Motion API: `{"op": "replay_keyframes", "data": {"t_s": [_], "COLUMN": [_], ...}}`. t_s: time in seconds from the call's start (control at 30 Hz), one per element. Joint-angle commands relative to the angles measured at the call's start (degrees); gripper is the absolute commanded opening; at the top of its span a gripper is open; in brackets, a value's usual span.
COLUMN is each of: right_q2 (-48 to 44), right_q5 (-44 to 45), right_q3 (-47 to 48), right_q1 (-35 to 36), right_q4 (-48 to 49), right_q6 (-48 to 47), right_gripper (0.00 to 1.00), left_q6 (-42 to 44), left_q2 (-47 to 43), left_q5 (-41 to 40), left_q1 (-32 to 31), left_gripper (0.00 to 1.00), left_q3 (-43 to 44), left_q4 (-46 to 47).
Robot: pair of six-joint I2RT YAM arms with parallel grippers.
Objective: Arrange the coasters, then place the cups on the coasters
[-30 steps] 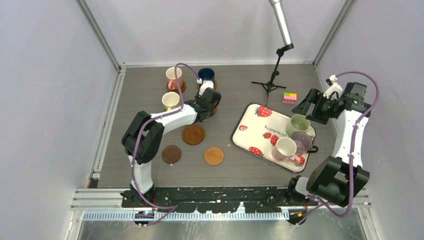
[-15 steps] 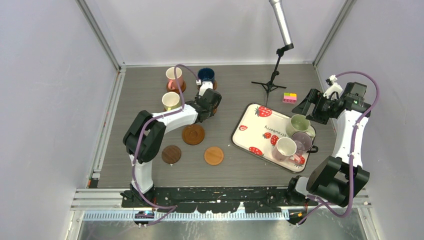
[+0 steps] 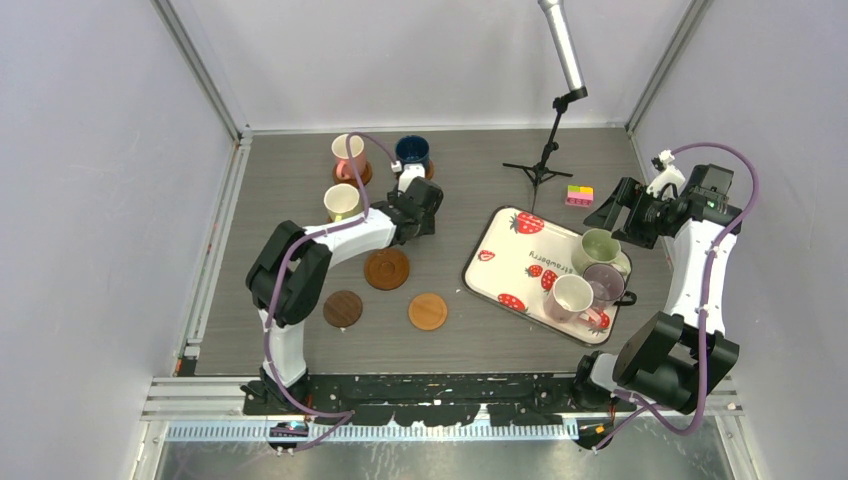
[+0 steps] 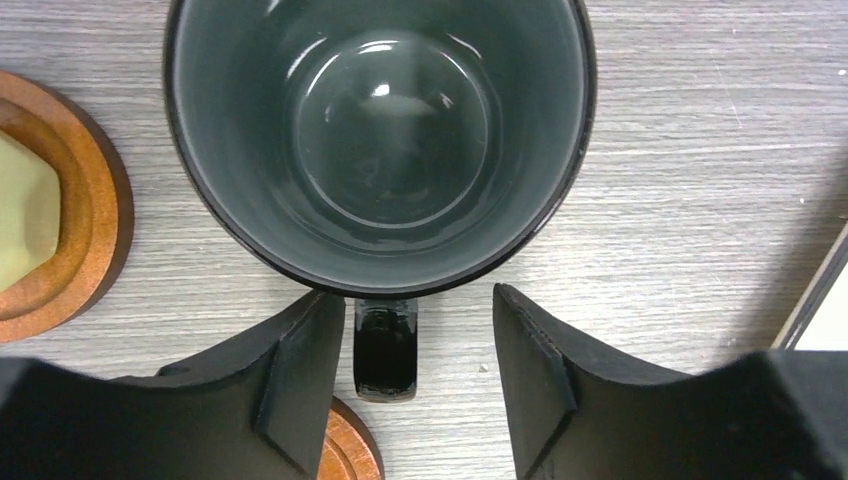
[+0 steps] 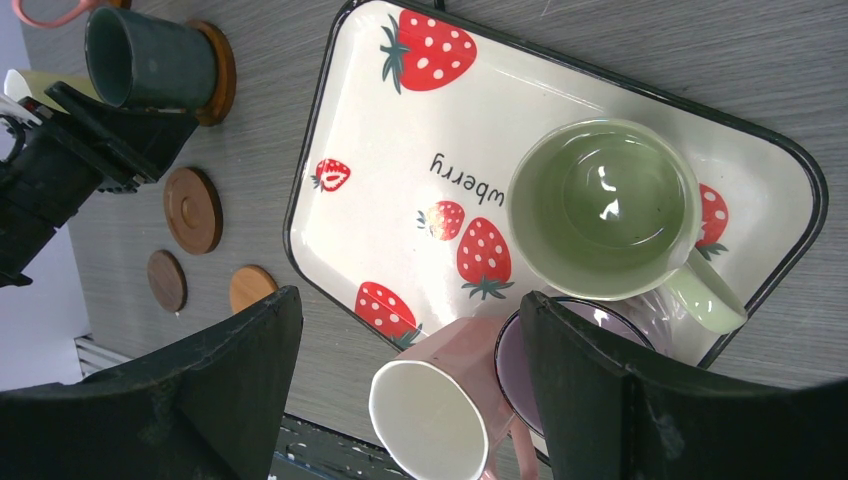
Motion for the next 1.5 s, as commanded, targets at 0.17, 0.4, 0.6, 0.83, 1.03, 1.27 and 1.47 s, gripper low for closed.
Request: {"op": "replay_keyframes", "data": {"t_s": [0.17,0.4,0.6,0.83,1.03,1.27,1.47], "right_q2": [-0.8,0.5,0.8,-4.3,-7.0,-7.1,-6.9], "right_q5": [-0.3,2.4,6.1,12.7,15.0,14.7,14.6], "right_q3": [1.7,6.4,10.7,6.6,2.0,-4.5,-9.1], "right_q1": [1.0,1.7,1.7,1.6,1.7,1.7,2.5], "right_q4": [-2.1,-11.9,-28.1,-40.4,-43.1,-39.8,-36.7], "right_q6": [-3.9,-15.1,-32.6,-50.2,-55.0,-55.0,-54.6], "right_gripper": [0.84,0.84,0.83,0.78,0.72,0.67,0.61], "left_q6": [2.3,15.4,28.1,30.0,27.9,26.2,25.3], "left_q2": [-6.9,-14.4,-21.6,-25.2,-25.4,-25.7,-25.6], "left_q5": [3.0,8.6,23.6,31.4,30.8,30.4,30.0], "left_q1": [-0.9,-0.9,-0.8,-0.7,-0.5,-0.3,0.3], "left_gripper": [0.71,0.85,0.99,1.00,1.00,1.00,1.00], "left_q3": [-0.4,-1.5,-2.6,-4.8,-5.1,-4.4,-4.5], "left_q4": [1.6,-0.6,-5.6,-9.1,-9.2,-9.5,-9.4]}}
